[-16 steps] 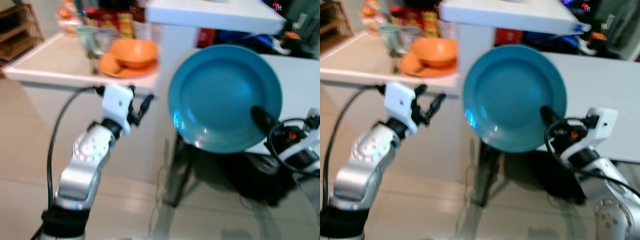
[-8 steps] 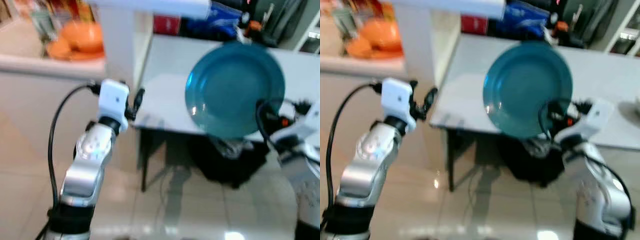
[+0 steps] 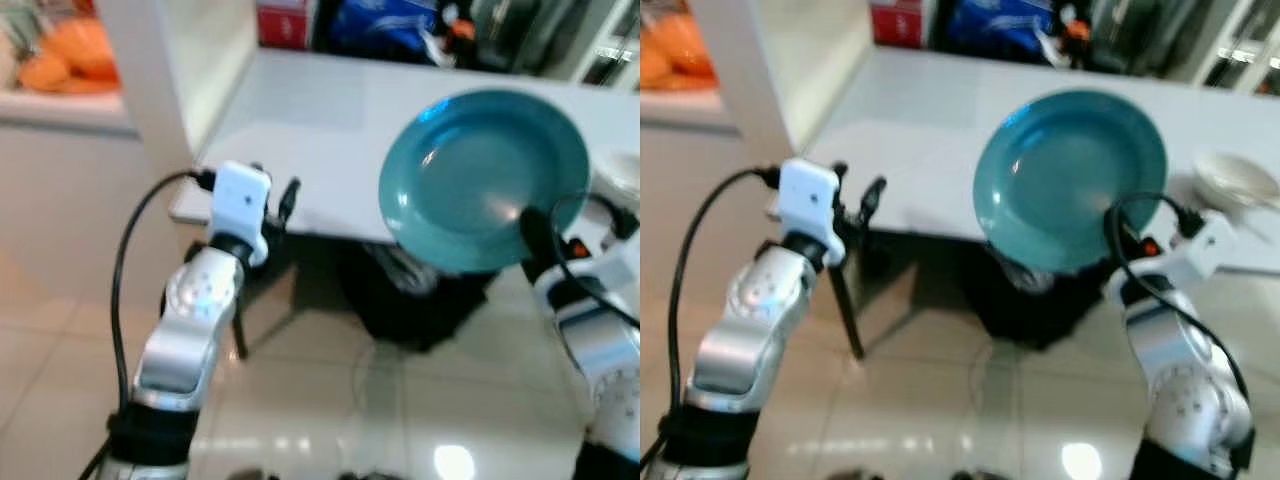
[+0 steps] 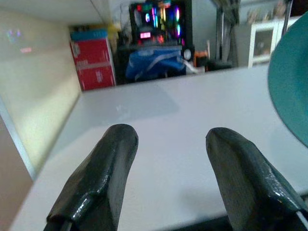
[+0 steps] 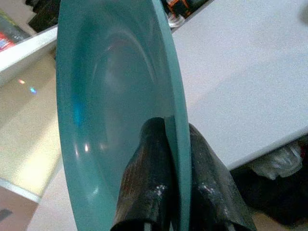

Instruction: Setting the table

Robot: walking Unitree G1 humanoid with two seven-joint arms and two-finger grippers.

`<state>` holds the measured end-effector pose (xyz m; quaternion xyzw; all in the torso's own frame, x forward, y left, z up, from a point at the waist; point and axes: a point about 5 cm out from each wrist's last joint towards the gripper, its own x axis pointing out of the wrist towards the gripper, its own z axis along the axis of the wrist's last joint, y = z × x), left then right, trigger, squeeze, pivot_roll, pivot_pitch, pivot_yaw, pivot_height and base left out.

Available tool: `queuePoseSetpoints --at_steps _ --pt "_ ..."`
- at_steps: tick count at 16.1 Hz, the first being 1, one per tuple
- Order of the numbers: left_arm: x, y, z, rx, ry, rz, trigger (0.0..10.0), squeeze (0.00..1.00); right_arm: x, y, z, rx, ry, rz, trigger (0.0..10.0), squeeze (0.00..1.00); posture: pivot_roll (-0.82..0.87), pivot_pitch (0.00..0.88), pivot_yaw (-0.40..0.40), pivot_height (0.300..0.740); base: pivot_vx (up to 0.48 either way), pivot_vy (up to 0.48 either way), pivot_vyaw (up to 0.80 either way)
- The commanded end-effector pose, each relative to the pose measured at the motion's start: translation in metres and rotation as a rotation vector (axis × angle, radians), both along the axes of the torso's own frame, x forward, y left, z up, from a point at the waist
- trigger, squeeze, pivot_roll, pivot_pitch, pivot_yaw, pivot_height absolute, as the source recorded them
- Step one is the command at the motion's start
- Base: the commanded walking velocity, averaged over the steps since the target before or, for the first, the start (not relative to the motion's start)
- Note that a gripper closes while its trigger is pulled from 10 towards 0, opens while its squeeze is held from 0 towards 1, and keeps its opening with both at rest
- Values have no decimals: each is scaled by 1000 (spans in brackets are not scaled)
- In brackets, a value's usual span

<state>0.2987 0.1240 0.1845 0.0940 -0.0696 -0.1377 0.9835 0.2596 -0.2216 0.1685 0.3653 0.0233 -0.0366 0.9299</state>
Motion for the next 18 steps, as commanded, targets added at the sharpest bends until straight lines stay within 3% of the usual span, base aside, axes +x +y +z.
queuePoseSetpoints --at_steps 1,8,12,16,18 --pt "2 0 5 10 -17 0 10000 0 -1 2 4 7 -9 29 10000 0 -29 62 -31 740 0 -480 0" --pt "2 0 5 27 -24 -1 10000 0 -1 9 1 22 51 69 10000 0 -30 61 -28 740 0 -480 0" --pt "2 0 5 33 -24 -2 10000 0 -8 17 -8 3 124 160 10000 0 -29 63 -31 740 0 -480 0" --pt "0 -2 2 40 -21 -11 10000 0 -13 24 -13 42 140 185 10000 0 -34 51 -28 740 0 -480 0" --pt "1 -2 -1 1 23 -14 10000 0 -15 29 -17 70 163 189 10000 0 -35 43 -19 740 0 -174 0"
